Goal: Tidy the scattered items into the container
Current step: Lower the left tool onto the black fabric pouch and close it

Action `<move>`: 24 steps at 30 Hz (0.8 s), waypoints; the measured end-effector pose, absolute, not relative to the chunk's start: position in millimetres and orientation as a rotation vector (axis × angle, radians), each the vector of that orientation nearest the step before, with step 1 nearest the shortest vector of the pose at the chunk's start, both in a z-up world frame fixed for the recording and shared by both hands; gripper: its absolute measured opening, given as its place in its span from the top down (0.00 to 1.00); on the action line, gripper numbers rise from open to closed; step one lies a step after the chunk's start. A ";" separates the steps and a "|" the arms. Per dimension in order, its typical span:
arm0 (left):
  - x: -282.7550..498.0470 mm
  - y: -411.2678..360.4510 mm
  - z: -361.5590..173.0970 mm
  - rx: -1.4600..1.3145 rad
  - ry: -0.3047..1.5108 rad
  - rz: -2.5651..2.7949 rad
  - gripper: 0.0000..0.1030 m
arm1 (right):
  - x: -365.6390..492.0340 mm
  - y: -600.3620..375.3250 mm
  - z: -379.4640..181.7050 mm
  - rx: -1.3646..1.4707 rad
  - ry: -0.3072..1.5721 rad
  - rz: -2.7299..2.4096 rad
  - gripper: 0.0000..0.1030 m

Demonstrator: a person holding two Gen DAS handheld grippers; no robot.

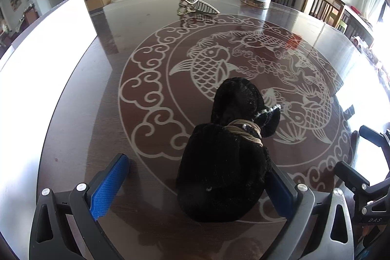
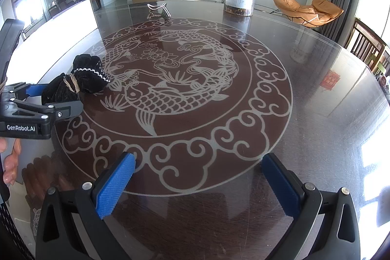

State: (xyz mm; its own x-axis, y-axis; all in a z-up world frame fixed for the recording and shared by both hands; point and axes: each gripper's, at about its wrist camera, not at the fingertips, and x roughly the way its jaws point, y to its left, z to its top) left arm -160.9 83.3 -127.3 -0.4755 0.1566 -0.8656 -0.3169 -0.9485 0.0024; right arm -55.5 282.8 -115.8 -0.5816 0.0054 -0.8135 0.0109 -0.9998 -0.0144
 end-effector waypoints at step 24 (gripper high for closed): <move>-169.0 111.5 -115.5 -1.385 0.373 2.293 0.00 | -55.1 283.0 -115.7 1.436 0.028 -2.791 0.00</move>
State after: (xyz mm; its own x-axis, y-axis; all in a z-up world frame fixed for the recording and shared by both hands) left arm -169.0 111.5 -115.5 -0.4062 0.2238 -0.8860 -0.4931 -0.8699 0.0063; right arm -55.1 283.0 -115.7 -0.5815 0.0053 -0.8135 0.0110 -0.9998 -0.0144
